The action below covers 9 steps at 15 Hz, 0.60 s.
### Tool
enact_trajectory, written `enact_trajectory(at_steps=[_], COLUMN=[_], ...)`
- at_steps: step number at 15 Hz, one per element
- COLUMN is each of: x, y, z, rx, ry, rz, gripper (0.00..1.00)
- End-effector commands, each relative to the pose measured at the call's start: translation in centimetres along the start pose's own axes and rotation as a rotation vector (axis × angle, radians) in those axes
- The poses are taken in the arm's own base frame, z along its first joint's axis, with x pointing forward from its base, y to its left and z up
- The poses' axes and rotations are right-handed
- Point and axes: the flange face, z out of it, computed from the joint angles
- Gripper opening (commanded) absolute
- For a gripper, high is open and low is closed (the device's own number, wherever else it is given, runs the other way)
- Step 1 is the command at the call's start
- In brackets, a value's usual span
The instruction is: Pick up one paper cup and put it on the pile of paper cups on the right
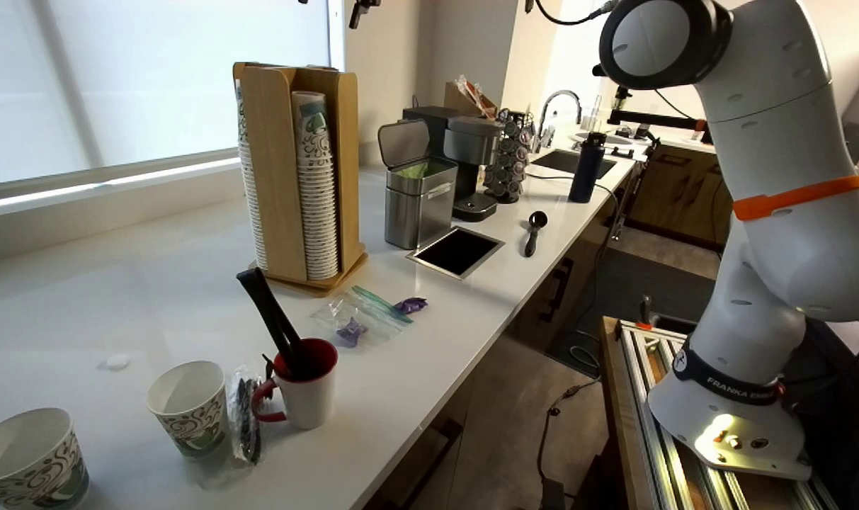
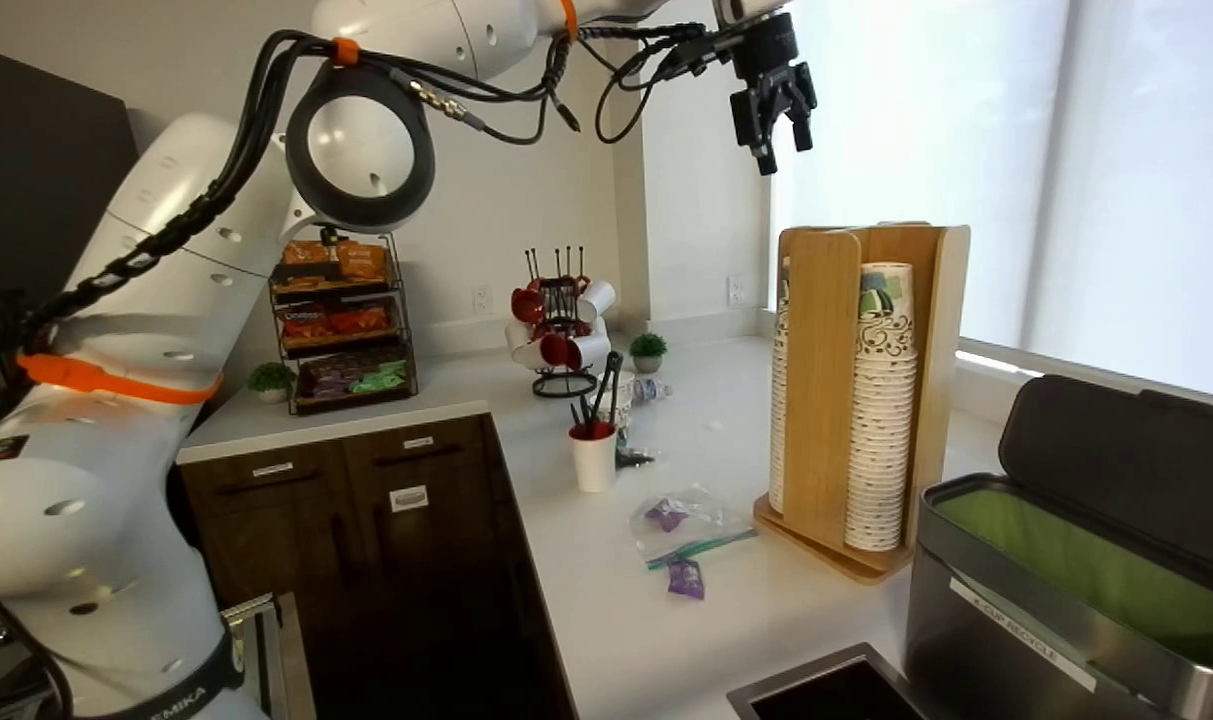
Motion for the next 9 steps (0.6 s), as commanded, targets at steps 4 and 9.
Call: enact_trajectory(at_steps=[4, 9], x=[-2.5, -2.8], y=[3.4, 5.6], z=[-5.3, -8.4], rx=[-0.113, -0.16], ry=[-0.112, -0.122], rz=[-0.175, -0.275], gripper=[1.0, 1.0])
